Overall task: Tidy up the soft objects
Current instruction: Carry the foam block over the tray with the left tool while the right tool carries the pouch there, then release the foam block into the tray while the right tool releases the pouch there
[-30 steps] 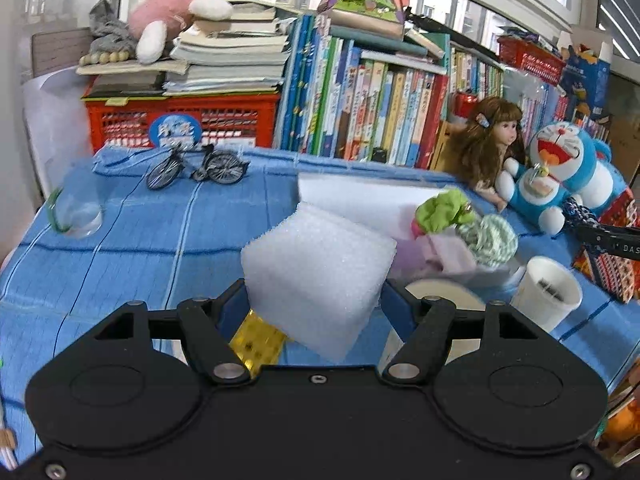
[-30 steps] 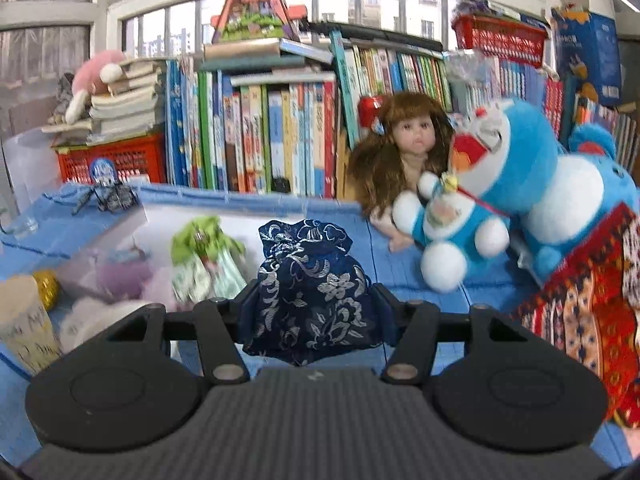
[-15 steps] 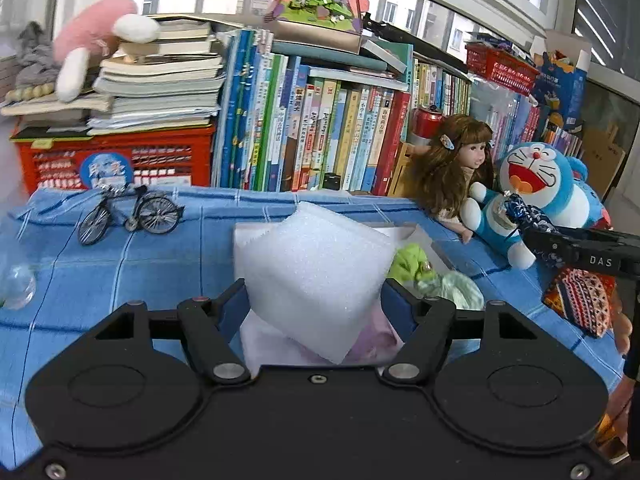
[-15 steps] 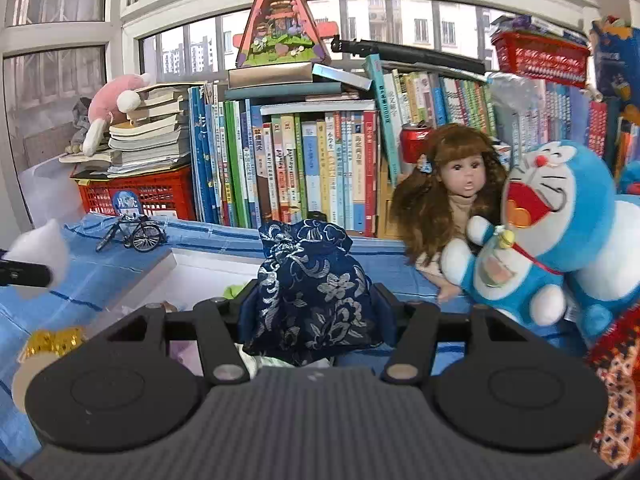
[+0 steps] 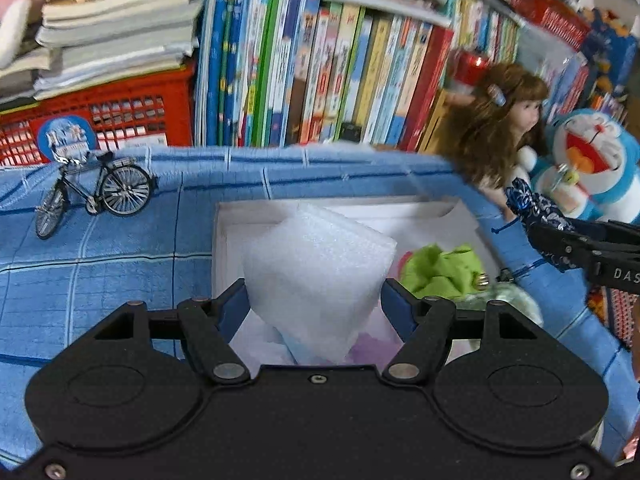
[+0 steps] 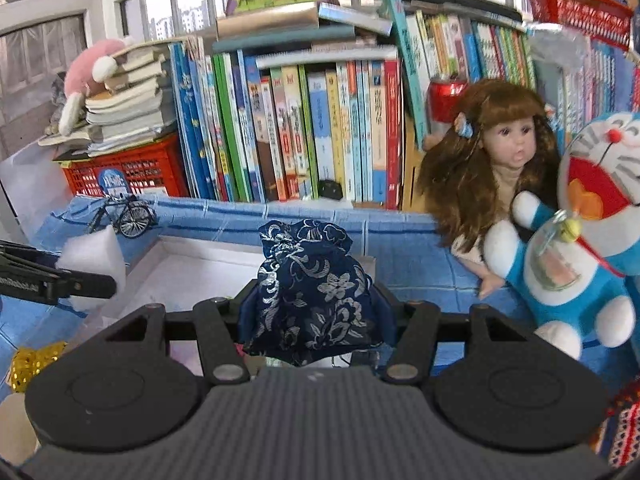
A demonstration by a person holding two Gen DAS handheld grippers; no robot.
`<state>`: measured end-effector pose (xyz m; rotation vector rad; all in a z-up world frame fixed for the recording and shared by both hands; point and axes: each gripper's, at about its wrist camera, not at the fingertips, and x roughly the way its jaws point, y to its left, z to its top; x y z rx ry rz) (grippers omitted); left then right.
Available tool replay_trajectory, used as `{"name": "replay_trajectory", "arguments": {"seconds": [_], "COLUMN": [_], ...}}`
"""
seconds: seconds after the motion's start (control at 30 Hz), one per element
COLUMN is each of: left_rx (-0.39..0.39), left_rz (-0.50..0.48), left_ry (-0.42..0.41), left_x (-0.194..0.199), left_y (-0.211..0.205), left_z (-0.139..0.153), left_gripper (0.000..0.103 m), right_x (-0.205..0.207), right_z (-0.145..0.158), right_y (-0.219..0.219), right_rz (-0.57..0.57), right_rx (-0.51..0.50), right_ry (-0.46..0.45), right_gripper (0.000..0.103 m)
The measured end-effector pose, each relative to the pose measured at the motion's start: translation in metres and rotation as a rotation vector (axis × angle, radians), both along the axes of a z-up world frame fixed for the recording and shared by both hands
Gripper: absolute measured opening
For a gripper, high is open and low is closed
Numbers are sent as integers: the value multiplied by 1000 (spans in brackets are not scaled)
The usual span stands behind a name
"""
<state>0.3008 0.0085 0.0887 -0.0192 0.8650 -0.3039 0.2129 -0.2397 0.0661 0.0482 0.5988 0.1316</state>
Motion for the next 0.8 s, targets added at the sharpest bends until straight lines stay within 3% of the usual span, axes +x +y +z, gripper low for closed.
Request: {"name": "replay_trajectory", "arguments": {"seconds": [0.37,0.67,0.8], "left_rx": [69,60,63], "left_rz": [-26,-23,-24], "left_ry": [74,123,132], "left_x": [40,47,48], "left_y": [-17,-12,-12], "left_z": [-29,-44,-48], "left_gripper": [69,69,72], "right_x": [50,62,64], "right_z": [-29,-46,-49], "right_y": [5,8,8], "right_rz": [-2,-6,-16], "right_rx": [31,54,70], "right_ry": [135,189,202], "right_gripper": [62,63,76]}}
